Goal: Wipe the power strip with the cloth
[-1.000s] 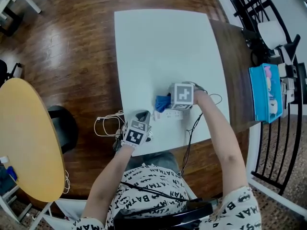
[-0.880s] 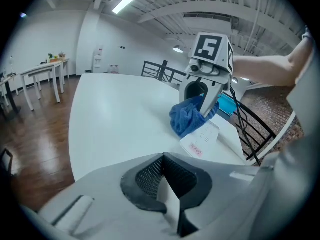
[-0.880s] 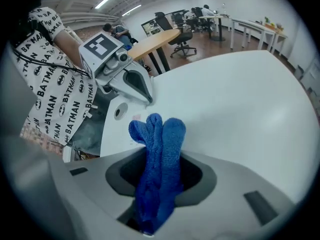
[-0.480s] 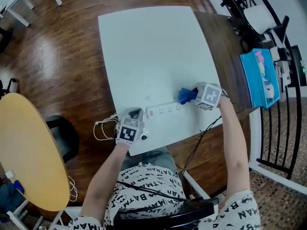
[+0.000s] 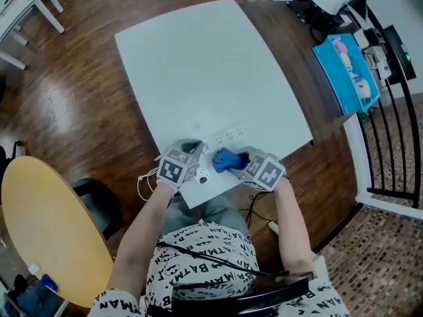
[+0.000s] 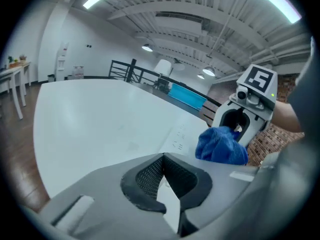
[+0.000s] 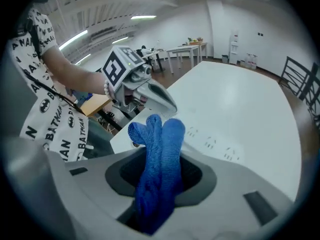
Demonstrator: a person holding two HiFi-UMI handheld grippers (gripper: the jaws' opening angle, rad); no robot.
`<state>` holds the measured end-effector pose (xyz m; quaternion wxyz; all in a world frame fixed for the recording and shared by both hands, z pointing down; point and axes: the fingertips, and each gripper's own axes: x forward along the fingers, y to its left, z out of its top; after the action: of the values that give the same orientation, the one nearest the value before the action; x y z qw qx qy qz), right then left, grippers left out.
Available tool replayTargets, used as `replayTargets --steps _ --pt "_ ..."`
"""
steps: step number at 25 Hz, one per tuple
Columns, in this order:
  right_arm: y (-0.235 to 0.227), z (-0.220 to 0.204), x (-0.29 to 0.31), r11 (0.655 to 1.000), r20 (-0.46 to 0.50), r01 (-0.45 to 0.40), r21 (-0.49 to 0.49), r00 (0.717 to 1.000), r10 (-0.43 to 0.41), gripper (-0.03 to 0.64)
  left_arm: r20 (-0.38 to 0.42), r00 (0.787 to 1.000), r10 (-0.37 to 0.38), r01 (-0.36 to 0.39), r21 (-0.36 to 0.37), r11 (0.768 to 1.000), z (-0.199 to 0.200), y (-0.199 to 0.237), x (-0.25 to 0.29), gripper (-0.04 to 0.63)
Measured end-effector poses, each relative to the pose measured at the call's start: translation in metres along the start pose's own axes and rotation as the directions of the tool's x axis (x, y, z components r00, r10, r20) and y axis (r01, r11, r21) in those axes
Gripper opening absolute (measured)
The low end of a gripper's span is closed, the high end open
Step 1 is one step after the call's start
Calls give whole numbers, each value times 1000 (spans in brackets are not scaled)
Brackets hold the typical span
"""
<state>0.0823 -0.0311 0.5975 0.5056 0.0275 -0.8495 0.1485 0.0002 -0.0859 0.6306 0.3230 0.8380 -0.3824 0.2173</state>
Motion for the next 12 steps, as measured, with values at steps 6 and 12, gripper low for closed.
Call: replayTargets --steps 6,12 --pt "31 -7 45 989 2 47 140 999 -48 152 -148 986 -82 104 149 983 4 -15 14 1" --pt "17 15 57 970 60 92 226 992 -108 152 -242 967 -81 119 148 982 10 -18 16 1"
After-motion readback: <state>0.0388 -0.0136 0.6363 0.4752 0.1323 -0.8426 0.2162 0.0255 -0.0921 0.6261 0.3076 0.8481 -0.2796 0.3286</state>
